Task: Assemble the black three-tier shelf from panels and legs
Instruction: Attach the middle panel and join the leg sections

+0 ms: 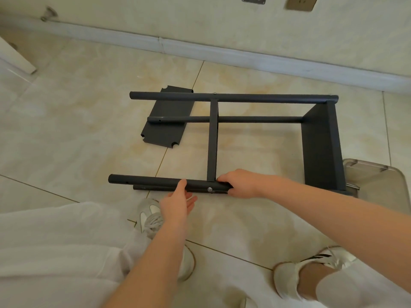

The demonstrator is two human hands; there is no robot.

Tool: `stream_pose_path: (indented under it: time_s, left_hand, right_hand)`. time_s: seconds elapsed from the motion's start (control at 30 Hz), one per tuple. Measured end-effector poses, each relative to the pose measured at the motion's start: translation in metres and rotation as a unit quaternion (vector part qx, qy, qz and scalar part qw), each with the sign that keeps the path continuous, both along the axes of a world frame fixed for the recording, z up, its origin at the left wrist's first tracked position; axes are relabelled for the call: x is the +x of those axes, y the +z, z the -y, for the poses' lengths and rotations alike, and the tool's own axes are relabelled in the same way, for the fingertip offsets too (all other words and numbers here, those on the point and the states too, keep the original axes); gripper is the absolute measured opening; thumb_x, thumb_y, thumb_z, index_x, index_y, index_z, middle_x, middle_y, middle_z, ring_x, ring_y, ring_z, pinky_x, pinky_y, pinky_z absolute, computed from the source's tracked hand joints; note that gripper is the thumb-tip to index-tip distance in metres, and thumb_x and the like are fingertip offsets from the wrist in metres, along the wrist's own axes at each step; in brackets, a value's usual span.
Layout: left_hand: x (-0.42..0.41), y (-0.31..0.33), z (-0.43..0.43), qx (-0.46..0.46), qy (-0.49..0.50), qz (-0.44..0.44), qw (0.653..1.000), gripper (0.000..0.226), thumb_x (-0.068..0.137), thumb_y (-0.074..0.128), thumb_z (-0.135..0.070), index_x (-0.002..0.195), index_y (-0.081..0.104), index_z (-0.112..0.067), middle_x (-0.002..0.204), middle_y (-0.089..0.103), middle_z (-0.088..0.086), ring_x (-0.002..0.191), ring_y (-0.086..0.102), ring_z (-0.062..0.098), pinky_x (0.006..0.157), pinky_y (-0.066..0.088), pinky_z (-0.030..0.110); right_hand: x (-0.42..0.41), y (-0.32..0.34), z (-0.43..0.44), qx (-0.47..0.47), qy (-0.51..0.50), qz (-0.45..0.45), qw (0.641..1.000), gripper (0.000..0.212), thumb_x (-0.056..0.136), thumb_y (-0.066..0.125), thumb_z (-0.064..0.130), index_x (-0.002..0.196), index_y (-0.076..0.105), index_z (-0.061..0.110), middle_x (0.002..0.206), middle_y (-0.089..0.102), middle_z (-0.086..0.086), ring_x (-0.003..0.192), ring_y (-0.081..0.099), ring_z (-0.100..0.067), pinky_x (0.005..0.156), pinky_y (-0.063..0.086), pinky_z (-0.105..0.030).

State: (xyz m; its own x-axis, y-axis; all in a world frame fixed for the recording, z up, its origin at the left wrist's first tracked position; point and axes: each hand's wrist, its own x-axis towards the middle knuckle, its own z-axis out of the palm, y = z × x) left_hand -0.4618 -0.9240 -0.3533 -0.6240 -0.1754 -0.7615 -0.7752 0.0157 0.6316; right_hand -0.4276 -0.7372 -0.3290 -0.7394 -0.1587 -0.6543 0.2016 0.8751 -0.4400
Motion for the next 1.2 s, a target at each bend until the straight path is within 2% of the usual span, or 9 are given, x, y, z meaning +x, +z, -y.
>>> stream_pose_path:
  time_s: [0.1,0.2,0.37,0.5,0.77,0.87,0.97,1.1,1.2]
  left_hand:
    - [-0.008,0.002,0.001,0.156,0.073,0.051,0.984,0.036,0.094,0.072,-0.028,0.122,0.058,-0.010,0.106,0.069,0.013,0.097,0.071,0.025,0.084,0.057,0.037]
    - [-0.020,0.000,0.000,0.212,0.098,0.045,0.971,0.046,0.095,0.069,-0.018,0.136,0.049,-0.013,0.118,0.066,0.014,0.102,0.070,0.028,0.081,0.060,0.044]
    - [-0.026,-0.004,0.001,0.214,0.102,0.052,0.970,0.038,0.098,0.063,-0.008,0.133,0.049,-0.012,0.114,0.065,0.014,0.100,0.071,0.030,0.070,0.059,0.049]
    - [-0.027,-0.003,-0.003,0.239,0.098,0.030,0.966,0.024,0.097,0.065,-0.006,0.116,0.056,-0.017,0.102,0.066,0.013,0.099,0.072,0.030,0.078,0.060,0.054]
    - [-0.036,0.014,-0.018,0.222,0.067,-0.026,0.972,0.025,0.096,0.067,-0.010,0.118,0.056,-0.017,0.094,0.070,0.011,0.099,0.073,0.029,0.078,0.061,0.051]
    - [-0.039,0.021,-0.018,0.219,0.064,-0.037,0.973,0.025,0.096,0.067,-0.011,0.118,0.057,-0.017,0.096,0.071,0.011,0.097,0.074,0.029,0.085,0.060,0.054]
    - [-0.043,0.034,-0.019,0.207,0.057,-0.067,0.974,0.034,0.096,0.068,-0.013,0.127,0.054,-0.017,0.098,0.072,0.011,0.095,0.074,0.027,0.078,0.062,0.049]
    - [-0.056,0.061,-0.024,0.189,0.039,-0.118,0.974,0.044,0.095,0.070,-0.015,0.134,0.053,-0.019,0.111,0.072,0.011,0.098,0.074,0.026,0.067,0.064,0.039]
    - [-0.067,0.090,-0.027,0.175,0.021,-0.157,0.972,0.045,0.093,0.071,-0.016,0.134,0.054,-0.020,0.115,0.070,0.010,0.099,0.074,0.025,0.068,0.064,0.037]
  right_hand:
    - [0.001,0.000,0.004,0.029,0.009,-0.006,1.000,0.028,0.093,0.044,0.003,0.117,0.057,0.011,0.100,0.060,-0.011,0.085,0.052,-0.026,0.070,0.039,-0.032]
    - [0.003,-0.002,0.007,0.046,0.015,-0.016,0.999,0.027,0.093,0.043,0.001,0.114,0.057,0.010,0.094,0.056,-0.010,0.086,0.054,-0.030,0.069,0.040,-0.034]
    - [0.003,-0.001,0.008,0.079,0.039,-0.020,0.996,0.028,0.095,0.042,0.002,0.118,0.053,0.011,0.095,0.053,-0.011,0.084,0.052,-0.030,0.067,0.039,-0.034]
    - [0.001,0.006,0.004,0.117,0.069,-0.047,0.990,0.030,0.096,0.045,0.004,0.124,0.047,0.015,0.100,0.053,-0.011,0.090,0.058,-0.034,0.068,0.043,-0.037]
    - [-0.002,0.026,-0.005,0.164,0.067,-0.100,0.979,0.043,0.093,0.049,0.000,0.132,0.042,0.016,0.093,0.047,-0.005,0.077,0.049,-0.026,0.063,0.037,-0.035]
    - [0.000,0.030,-0.002,0.161,0.053,-0.117,0.979,0.046,0.093,0.051,0.001,0.135,0.041,0.017,0.092,0.046,-0.004,0.075,0.048,-0.024,0.061,0.036,-0.033]
    - [0.000,0.037,-0.001,0.155,0.037,-0.142,0.977,0.047,0.093,0.055,0.002,0.135,0.040,0.018,0.090,0.045,-0.002,0.071,0.047,-0.021,0.058,0.036,-0.031]
    - [-0.004,0.056,-0.004,0.140,0.015,-0.179,0.974,0.045,0.096,0.058,0.008,0.135,0.040,0.021,0.100,0.056,-0.005,0.080,0.058,-0.023,0.070,0.053,-0.037]
    - [-0.007,0.075,-0.006,0.123,-0.013,-0.202,0.972,0.044,0.098,0.058,0.014,0.136,0.039,0.024,0.102,0.059,-0.007,0.083,0.059,-0.023,0.073,0.052,-0.034]
